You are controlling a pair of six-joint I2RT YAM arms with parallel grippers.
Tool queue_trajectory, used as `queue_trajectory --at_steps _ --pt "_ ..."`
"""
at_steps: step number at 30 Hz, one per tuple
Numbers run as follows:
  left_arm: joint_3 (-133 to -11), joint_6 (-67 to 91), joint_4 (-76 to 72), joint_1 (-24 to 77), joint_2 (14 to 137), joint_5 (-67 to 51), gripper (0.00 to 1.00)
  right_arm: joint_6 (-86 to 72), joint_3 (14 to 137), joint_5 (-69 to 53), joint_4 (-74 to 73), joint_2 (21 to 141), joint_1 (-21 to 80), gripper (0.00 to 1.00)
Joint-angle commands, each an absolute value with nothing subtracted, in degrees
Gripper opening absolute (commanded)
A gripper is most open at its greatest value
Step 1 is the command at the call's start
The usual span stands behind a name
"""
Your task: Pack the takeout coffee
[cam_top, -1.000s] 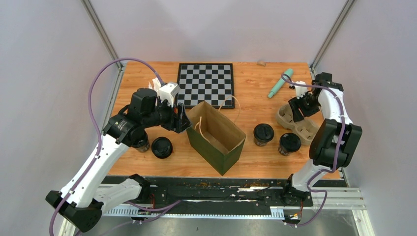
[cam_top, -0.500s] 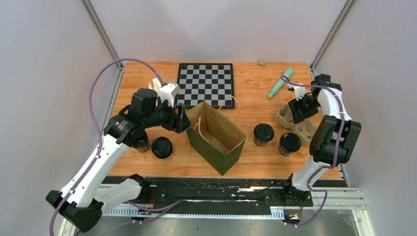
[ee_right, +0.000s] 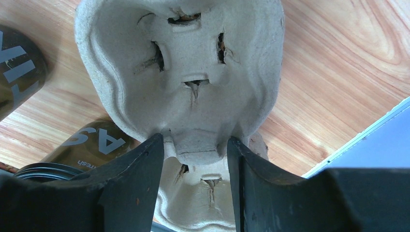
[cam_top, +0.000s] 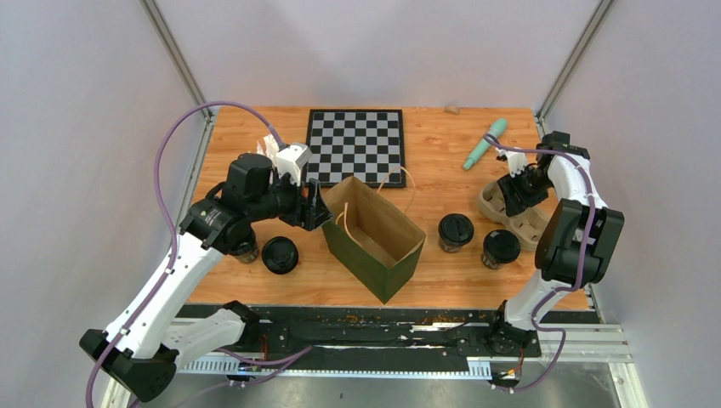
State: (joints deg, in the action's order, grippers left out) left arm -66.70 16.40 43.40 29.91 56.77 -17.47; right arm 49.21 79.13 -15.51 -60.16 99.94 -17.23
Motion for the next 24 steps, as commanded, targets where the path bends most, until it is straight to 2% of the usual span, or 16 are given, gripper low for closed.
queue_trajectory --at_steps 1,6,12,24 --pt "-66.1 16.3 42.2 29.7 55.7 -17.3 0.78 50.3 78.7 -16.0 -59.3 97.7 -17.4 0.51" --pt "-66.2 16.2 42.2 29.7 55.6 -17.1 0.78 50.3 79.4 -16.0 -59.4 97.4 -17.4 0.43" --pt "-65.5 16.7 41.8 29.7 55.3 -17.2 0.78 50.1 79.6 -16.0 -59.2 95.7 -17.4 0.39" --pt "-64.3 17.0 41.3 29.6 54.5 -17.0 0.78 48.5 79.8 -18.2 -58.9 91.9 -16.9 0.37"
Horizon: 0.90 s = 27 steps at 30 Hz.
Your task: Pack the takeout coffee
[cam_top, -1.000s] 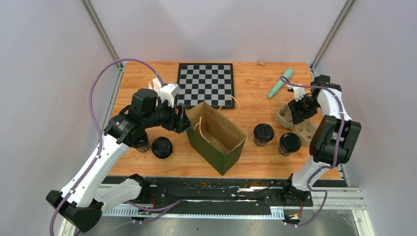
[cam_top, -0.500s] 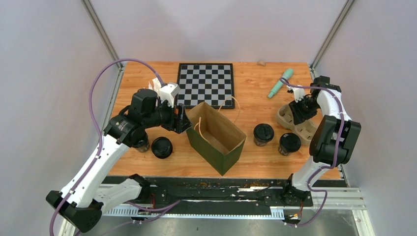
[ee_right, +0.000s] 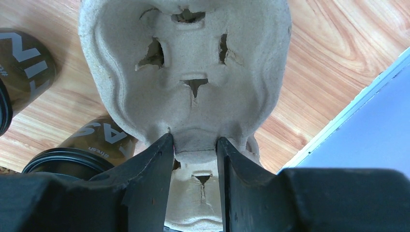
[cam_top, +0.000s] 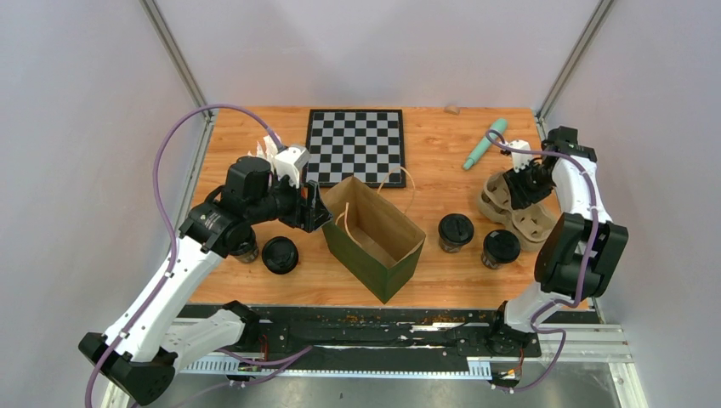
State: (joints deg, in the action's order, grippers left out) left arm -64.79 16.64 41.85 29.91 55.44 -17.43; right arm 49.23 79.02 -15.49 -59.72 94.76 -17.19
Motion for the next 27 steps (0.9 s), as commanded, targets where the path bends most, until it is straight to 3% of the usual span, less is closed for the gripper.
queue_trajectory --at_steps 1,13,27 --pt "-64.4 17.0 41.2 29.7 54.4 -16.9 0.78 48.1 80.0 -18.6 -58.8 91.6 -16.9 0.37" --pt "-69.8 15.6 43.2 29.7 54.8 -6.3 0.79 41.7 84.4 -21.1 -56.9 87.6 -15.7 0.36" --pt "-71.1 17.7 43.0 29.6 54.6 -8.4 0.78 28.5 92.0 -23.7 -52.7 78.5 -12.0 0.37"
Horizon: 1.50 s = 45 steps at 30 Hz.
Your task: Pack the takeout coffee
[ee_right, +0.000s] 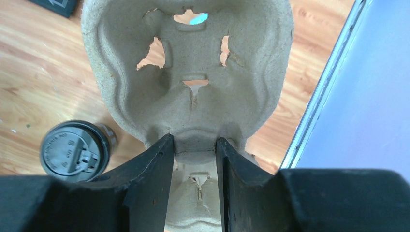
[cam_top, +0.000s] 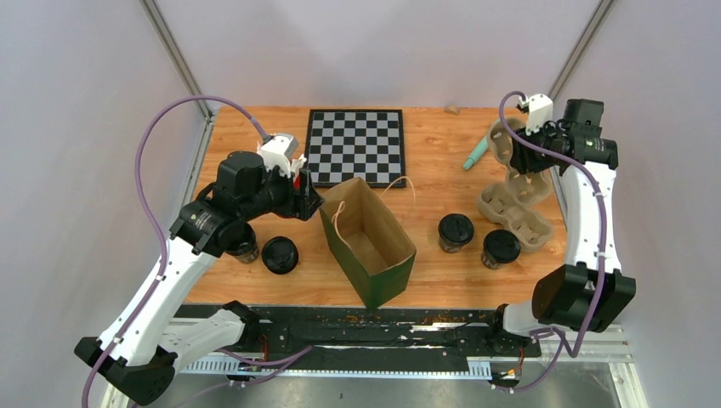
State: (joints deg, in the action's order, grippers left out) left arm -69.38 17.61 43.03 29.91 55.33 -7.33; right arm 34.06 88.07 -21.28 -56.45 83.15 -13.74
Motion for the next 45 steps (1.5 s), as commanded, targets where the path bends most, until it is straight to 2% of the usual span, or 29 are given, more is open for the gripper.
queue_trajectory --at_steps 1,12,19,27,33,41,45 --pt "-71.2 17.6 43.3 29.7 54.5 -7.9 0.78 27.6 92.4 -23.9 -52.5 77.7 -11.2 0.37" --pt "-75.6 16.4 43.0 29.5 59.8 -2.0 0.78 13.7 97.4 -25.0 -53.1 69.6 1.1 0.38" --pt "-78.0 15.6 41.9 29.4 63.4 -7.7 0.76 2.0 100.6 -28.1 -50.7 65.0 9.3 0.35" --pt "-76.1 16.0 39.7 29.3 64.6 -12.3 0.7 -12.8 94.3 -32.6 -38.1 59.3 17.7 0.34" --pt "-74.9 15.2 39.6 29.3 65.4 -13.3 0.65 -17.9 91.8 -29.2 -34.5 59.3 28.5 0.32" --pt "-73.5 15.0 39.6 29.3 65.4 -14.3 0.59 -20.5 89.6 -18.4 -33.1 62.1 43.6 0.31" --pt "-73.4 15.1 39.7 29.3 65.3 -16.2 0.48 -22.1 86.3 -14.9 -30.4 63.0 47.0 0.31"
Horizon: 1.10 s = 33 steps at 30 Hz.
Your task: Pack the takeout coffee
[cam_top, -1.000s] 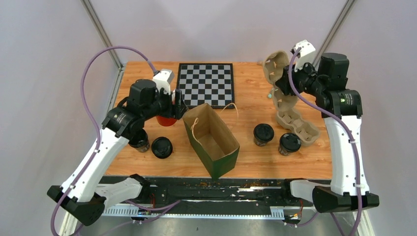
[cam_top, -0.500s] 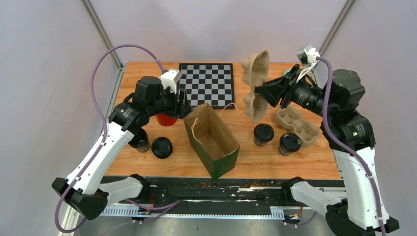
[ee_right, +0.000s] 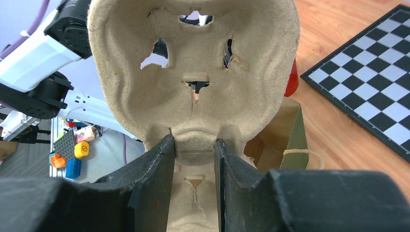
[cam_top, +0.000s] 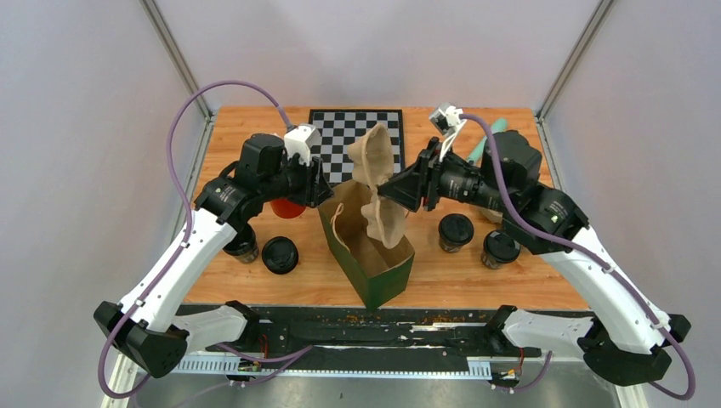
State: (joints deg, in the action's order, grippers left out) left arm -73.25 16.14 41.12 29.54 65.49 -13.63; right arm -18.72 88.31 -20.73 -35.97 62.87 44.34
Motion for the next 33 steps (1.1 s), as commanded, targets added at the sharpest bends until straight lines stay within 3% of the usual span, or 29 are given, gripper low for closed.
queue_trajectory --at_steps 1,7,11,19,33 --pt "-73.2 15.3 39.6 29.3 65.3 -17.0 0.45 -22.2 85.9 -14.5 -30.3 63.5 47.5 0.31" --pt "-71.7 17.6 38.7 29.3 64.4 -21.9 0.15 -19.4 86.6 -10.2 -34.1 66.8 49.9 0.32" --pt "-70.0 20.0 37.6 29.3 62.5 -21.5 0.0 -13.8 90.2 -6.4 -41.4 70.1 50.4 0.32" --pt "-66.0 27.4 32.5 29.3 58.6 -22.3 0.0 -5.1 95.8 -3.1 -51.0 75.0 50.3 0.33" --pt "-57.2 33.3 21.5 29.3 53.3 -19.6 0.0 -3.9 98.0 -11.1 -61.0 79.1 51.5 0.33"
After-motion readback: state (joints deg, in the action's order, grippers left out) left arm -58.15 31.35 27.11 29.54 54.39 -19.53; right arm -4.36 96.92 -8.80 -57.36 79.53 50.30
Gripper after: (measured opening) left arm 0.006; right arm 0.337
